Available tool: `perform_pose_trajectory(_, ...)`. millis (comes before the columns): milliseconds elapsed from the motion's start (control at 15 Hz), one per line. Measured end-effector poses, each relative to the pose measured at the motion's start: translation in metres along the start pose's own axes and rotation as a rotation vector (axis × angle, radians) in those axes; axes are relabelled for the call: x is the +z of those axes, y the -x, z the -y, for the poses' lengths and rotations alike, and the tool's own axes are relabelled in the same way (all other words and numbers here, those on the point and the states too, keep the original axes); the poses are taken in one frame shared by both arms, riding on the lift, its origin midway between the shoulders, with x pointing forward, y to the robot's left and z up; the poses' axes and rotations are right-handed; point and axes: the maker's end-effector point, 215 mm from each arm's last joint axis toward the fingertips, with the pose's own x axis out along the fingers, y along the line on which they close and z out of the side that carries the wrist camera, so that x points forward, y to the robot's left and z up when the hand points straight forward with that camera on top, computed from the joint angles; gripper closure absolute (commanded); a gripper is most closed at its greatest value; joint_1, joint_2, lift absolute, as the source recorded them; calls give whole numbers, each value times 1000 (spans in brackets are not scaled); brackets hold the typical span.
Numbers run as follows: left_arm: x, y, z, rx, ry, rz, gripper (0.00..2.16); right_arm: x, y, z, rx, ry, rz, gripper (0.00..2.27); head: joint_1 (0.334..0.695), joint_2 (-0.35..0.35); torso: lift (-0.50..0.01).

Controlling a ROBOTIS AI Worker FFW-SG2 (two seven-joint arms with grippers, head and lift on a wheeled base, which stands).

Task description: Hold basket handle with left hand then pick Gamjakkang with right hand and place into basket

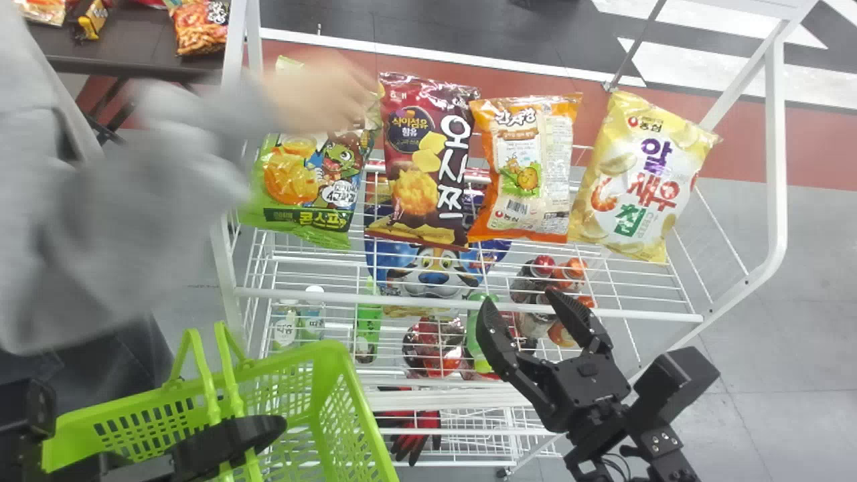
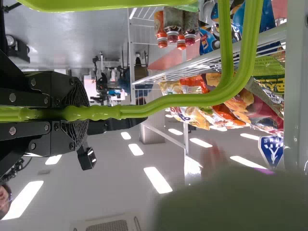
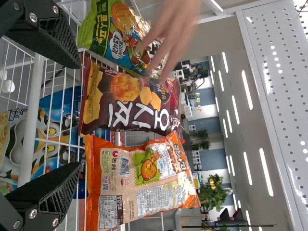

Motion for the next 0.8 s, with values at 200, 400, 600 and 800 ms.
perform_pose_trajectory(200, 0, 1, -1, -2, 5, 3, 2145, 0, 0, 0, 0, 0, 0, 90, 695, -238, -17)
perform_pose_trajectory(400, 1, 1, -1, -4, 6, 4, 2145, 0, 0, 0, 0, 0, 0, 90, 695, -237, -17)
perform_pose_trajectory(600, 2, 1, -1, -4, 7, 6, 2145, 1, 0, 0, 0, 1, 2, 90, 695, -236, -17)
perform_pose_trajectory(800, 3, 1, -2, -5, 9, 6, 2145, 6, -3, 3, -4, 9, 12, 90, 695, -238, -17)
